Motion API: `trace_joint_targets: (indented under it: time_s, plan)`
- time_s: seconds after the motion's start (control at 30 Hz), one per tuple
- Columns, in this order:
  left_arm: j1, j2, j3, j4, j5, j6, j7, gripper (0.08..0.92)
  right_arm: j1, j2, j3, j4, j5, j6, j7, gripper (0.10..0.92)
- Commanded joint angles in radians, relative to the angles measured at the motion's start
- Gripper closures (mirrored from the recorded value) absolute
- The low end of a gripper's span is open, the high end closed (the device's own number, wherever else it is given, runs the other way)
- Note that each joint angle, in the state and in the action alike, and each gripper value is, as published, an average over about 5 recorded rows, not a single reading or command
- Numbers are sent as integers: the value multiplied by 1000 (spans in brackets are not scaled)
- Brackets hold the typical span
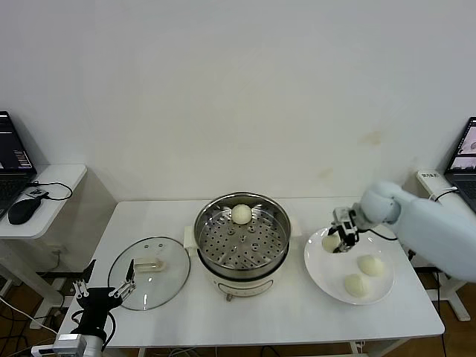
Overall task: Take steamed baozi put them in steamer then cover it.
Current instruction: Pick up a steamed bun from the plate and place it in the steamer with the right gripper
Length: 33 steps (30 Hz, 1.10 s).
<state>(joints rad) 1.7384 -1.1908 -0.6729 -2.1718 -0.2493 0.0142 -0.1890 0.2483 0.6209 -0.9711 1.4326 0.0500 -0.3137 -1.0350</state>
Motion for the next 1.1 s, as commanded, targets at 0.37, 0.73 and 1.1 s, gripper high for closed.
trace_joint_targets:
  time_s: [0.37,0.73,1.1]
  plan:
    - [-18,-6,12,17,9,-2,-3,177,463,352,-255,52,468,-159,132,444]
    - [-17,-17,-20,22,31,-18,-8,177,274,647,-245,-146,474,-214,164,440]
    - [-16,-23,-26,30,29,-23,-10,177,171,728,-253,-220,437,-236,182,440]
